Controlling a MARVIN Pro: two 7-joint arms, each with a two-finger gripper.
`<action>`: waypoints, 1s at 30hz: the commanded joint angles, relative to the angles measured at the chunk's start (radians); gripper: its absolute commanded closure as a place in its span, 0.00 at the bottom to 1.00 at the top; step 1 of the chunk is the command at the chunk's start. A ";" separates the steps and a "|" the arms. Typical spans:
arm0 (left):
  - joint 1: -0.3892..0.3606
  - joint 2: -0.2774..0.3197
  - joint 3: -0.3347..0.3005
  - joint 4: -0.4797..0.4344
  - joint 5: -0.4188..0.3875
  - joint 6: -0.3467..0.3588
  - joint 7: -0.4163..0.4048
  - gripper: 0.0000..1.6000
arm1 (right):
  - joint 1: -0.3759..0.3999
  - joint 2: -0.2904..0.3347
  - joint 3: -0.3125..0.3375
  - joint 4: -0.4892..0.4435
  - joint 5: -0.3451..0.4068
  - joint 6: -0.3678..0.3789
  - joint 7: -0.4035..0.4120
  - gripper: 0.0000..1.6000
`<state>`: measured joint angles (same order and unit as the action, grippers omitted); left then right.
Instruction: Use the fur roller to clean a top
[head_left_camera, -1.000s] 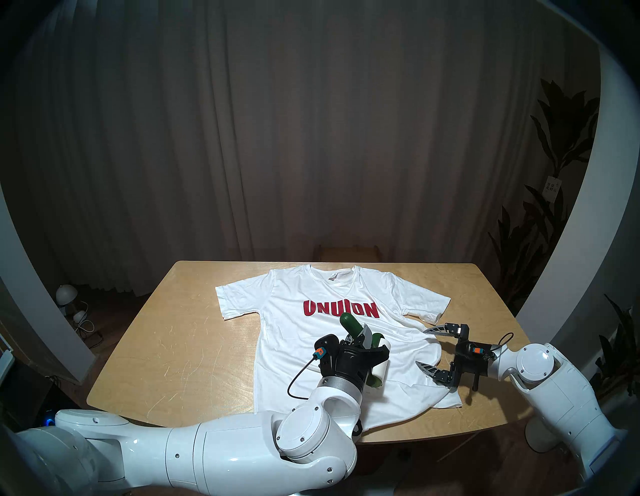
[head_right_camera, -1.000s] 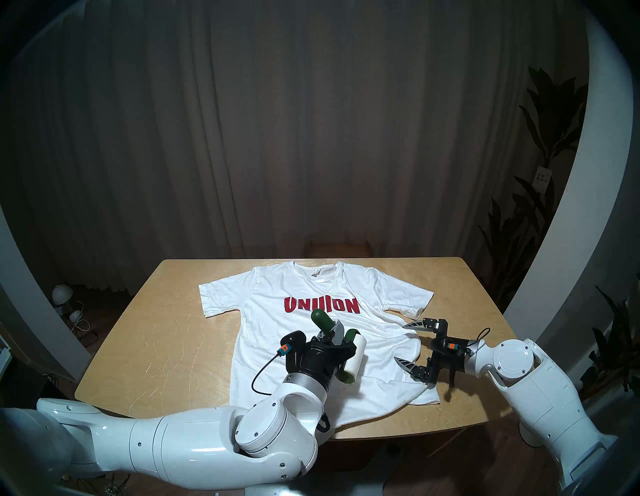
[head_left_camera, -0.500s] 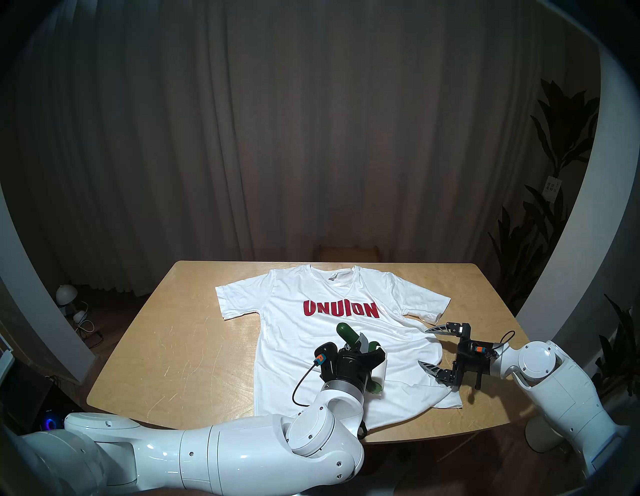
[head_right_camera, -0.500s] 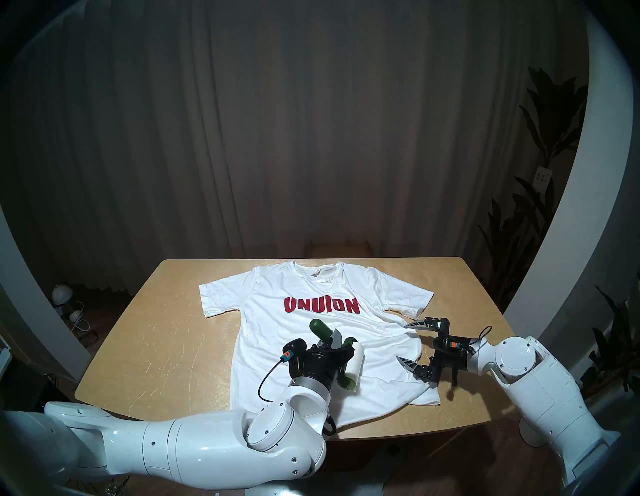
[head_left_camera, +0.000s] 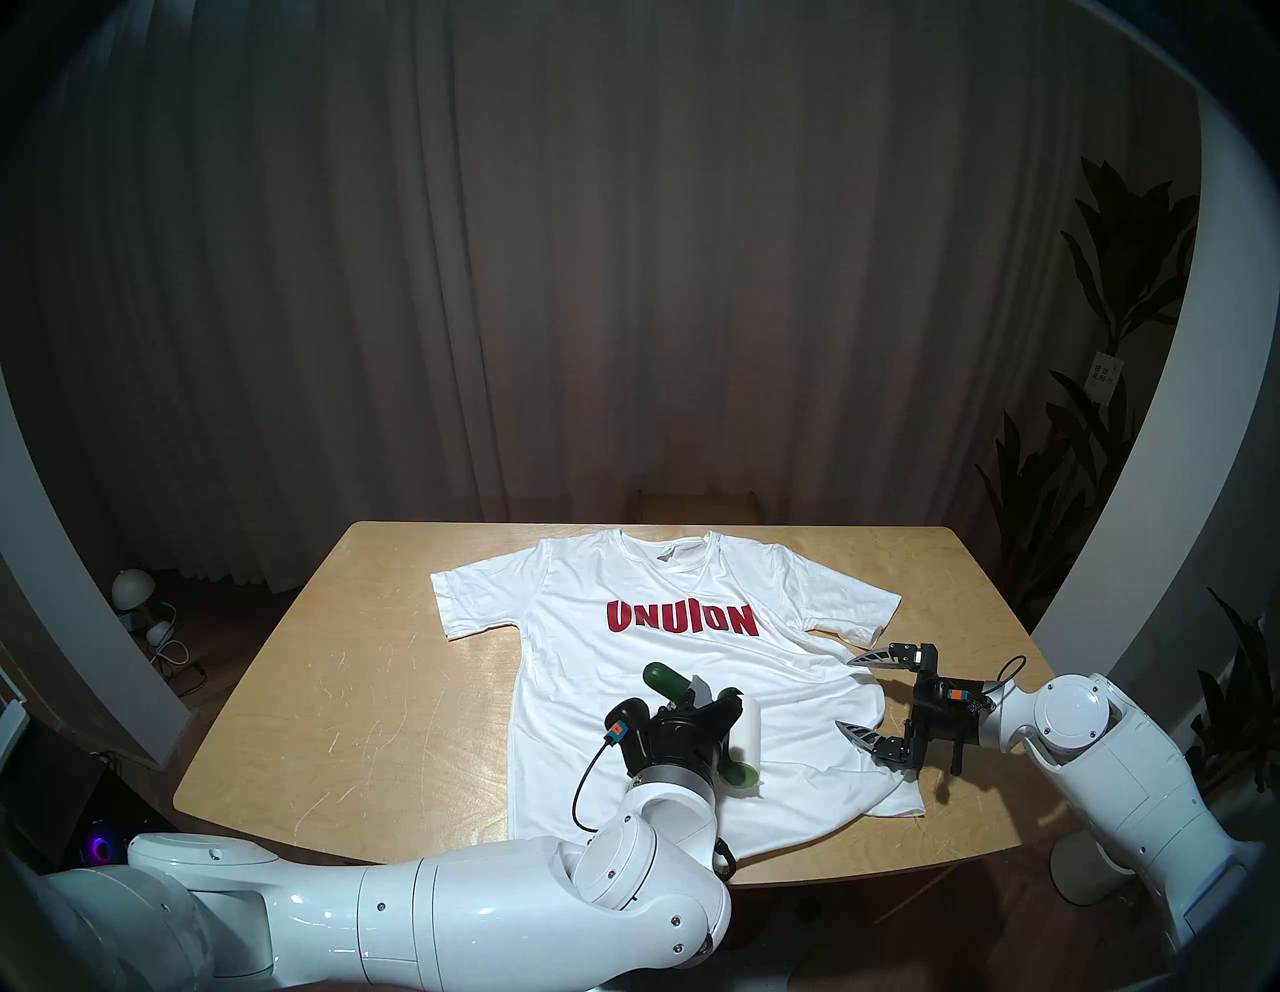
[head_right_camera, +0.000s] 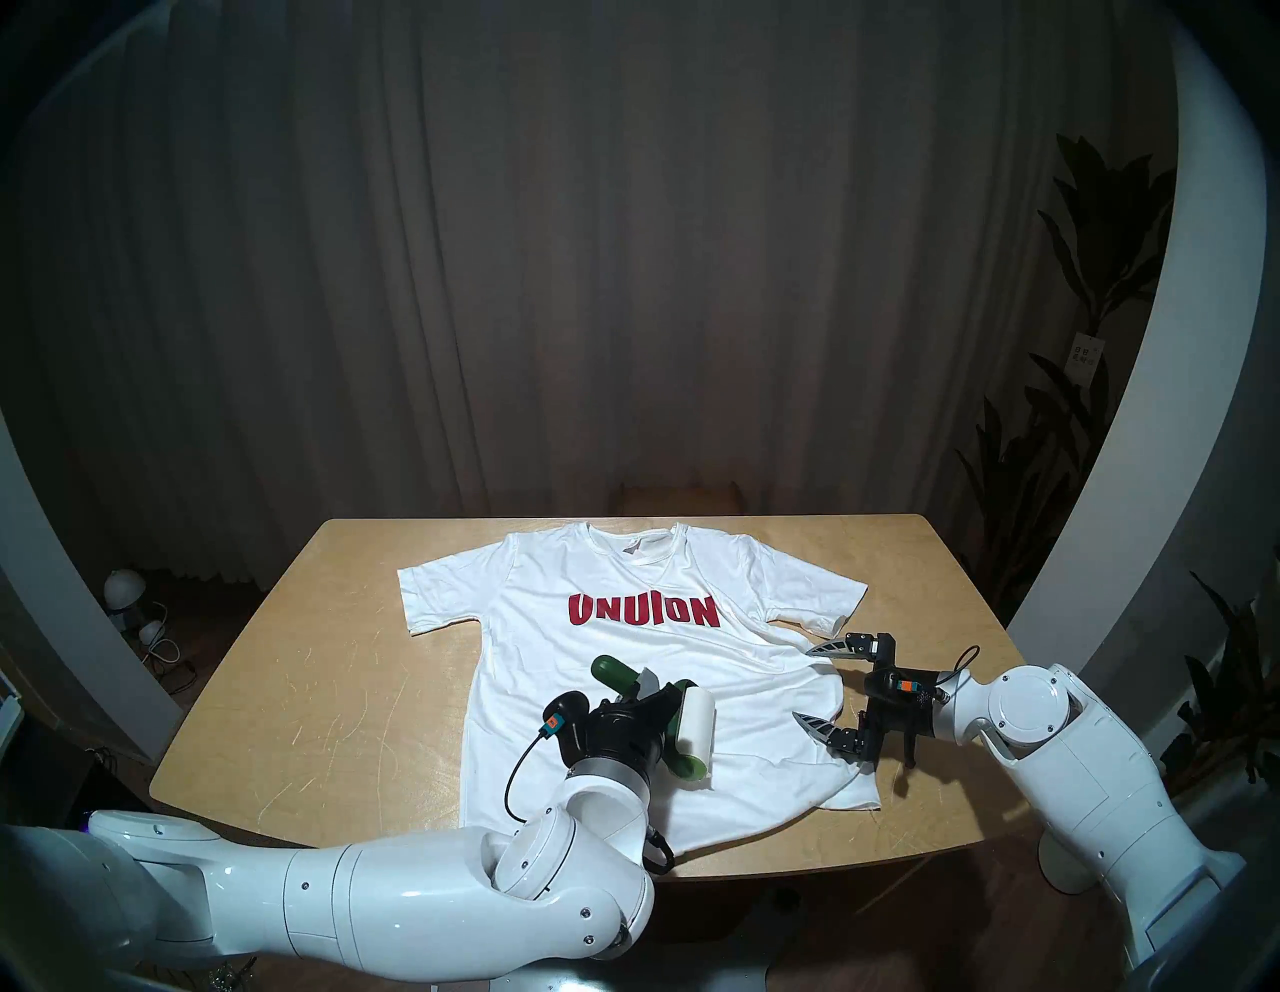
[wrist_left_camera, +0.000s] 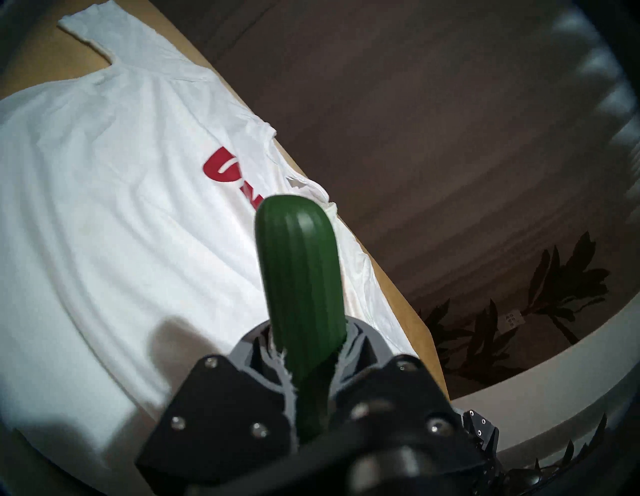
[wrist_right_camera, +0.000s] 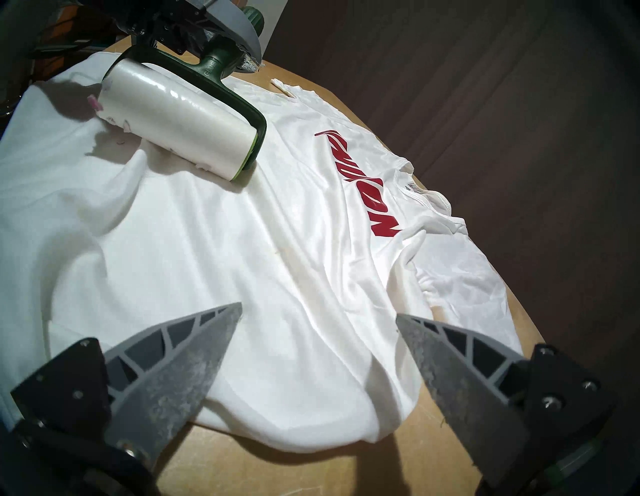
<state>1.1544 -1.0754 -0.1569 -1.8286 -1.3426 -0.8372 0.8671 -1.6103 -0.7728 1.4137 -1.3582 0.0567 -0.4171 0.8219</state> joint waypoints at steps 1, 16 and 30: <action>0.011 0.014 -0.011 -0.003 -0.008 -0.059 -0.020 1.00 | -0.036 -0.008 -0.048 0.057 -0.061 0.034 -0.006 0.00; -0.023 -0.011 0.082 0.126 0.080 -0.070 -0.156 1.00 | -0.001 -0.017 -0.087 0.076 -0.078 0.046 -0.020 0.00; -0.032 -0.067 0.118 0.240 0.116 -0.112 -0.184 1.00 | 0.018 -0.017 -0.123 0.090 -0.074 0.057 -0.026 0.00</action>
<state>1.1341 -1.1049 -0.0503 -1.6332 -1.2365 -0.9489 0.6845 -1.5469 -0.7773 1.3533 -1.3264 0.0449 -0.4047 0.7868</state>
